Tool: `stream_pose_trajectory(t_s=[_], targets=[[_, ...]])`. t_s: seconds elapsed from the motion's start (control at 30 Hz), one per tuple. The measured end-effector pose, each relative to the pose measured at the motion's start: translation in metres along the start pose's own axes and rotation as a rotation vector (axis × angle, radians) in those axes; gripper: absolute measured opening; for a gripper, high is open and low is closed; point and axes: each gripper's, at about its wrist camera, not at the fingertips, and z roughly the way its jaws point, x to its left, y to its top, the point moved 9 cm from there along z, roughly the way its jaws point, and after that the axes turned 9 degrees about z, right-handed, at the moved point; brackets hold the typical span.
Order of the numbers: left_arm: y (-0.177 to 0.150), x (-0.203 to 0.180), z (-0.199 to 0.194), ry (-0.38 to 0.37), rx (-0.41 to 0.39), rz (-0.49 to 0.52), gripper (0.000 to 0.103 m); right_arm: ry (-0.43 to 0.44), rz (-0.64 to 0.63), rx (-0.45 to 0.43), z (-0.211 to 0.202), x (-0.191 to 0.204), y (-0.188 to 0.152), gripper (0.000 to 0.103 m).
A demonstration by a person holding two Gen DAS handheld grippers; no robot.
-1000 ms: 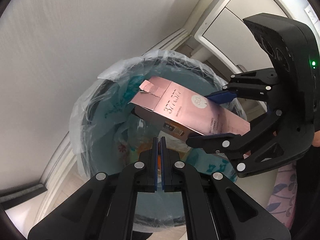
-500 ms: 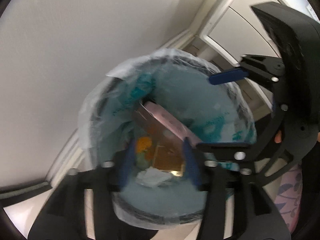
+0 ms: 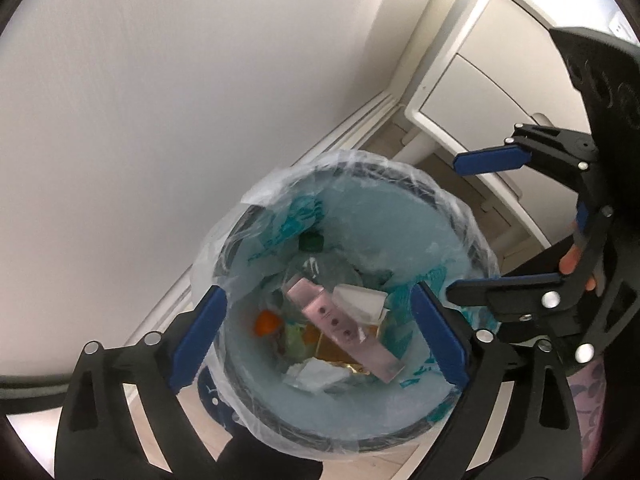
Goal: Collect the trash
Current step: 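Move both tools back over the nightstand toward the red wrapper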
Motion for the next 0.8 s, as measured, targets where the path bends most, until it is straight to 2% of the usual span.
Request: stream_pose_trajectory(t_s=[0.3,0.4,0.5,0.63,0.8], targets=[[0.014,-0.017,-0.015,0.028,-0.047,0.023,0.097,-0.011,-0.026,-0.072,-0.038,0.013,-0.004,0.096],[0.023,-0.021,-0.023,0.028,-0.078,0.024,0.097,-0.015,-0.03,-0.124,-0.061,0.015,0.001,0.096],[0.029,-0.029,-0.033,-0.005,-0.11,0.002,0.097,-0.009,-0.005,-0.186,-0.095,0.013,0.009,0.096],[0.041,-0.039,-0.048,-0.016,-0.151,0.014,0.097,-0.004,0.058,-0.26,-0.136,-0.001,0.011,0.096],[0.07,-0.054,-0.071,0.014,-0.213,0.064,0.097,-0.036,0.11,-0.317,-0.172,-0.026,0.006,0.096]])
